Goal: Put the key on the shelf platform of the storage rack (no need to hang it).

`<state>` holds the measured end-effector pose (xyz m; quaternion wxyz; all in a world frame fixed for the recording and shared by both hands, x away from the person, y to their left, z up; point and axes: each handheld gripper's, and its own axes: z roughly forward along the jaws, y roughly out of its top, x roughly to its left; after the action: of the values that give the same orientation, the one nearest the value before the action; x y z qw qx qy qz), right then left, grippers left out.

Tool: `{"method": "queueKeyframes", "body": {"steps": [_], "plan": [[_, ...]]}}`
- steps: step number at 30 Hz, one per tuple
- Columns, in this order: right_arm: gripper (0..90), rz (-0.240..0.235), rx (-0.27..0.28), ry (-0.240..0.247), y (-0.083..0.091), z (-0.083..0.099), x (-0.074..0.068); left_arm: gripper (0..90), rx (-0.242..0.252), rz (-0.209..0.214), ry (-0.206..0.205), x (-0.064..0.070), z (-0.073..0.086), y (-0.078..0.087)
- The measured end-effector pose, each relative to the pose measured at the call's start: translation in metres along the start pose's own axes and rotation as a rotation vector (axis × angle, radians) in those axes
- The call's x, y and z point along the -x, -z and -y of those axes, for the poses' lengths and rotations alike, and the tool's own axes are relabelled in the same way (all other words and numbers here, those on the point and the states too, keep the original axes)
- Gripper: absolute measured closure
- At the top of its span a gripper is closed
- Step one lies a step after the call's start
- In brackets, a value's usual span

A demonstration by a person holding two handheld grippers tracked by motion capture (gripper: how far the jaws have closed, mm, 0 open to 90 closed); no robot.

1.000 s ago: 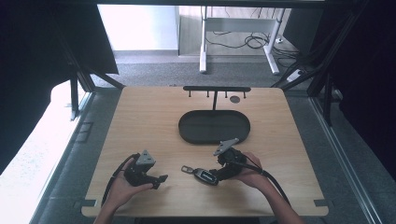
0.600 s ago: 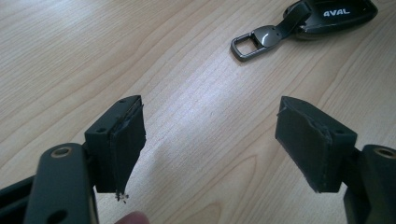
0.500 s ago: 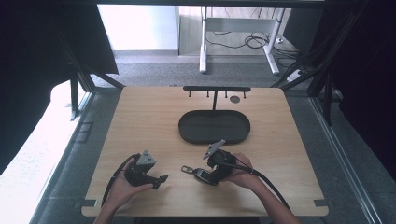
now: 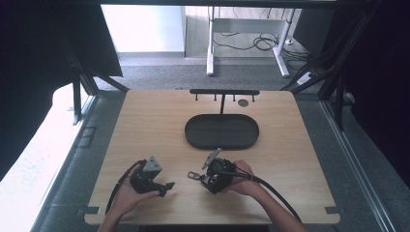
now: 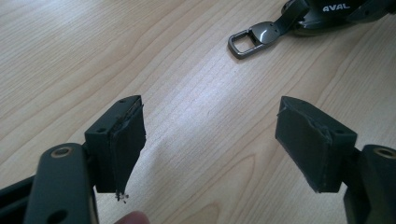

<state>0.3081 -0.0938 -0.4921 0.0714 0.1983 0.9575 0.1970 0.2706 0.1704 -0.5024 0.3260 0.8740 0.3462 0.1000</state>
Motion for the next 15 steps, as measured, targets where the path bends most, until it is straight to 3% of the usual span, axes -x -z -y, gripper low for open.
{"method": "queueKeyframes", "body": {"steps": [15], "plan": [[39.0, -0.010, -0.078, 0.003, -0.014, -0.003, 0.001, 24.5, -0.004, 0.002, -0.001, 0.001, 0.000, -0.001]]}}
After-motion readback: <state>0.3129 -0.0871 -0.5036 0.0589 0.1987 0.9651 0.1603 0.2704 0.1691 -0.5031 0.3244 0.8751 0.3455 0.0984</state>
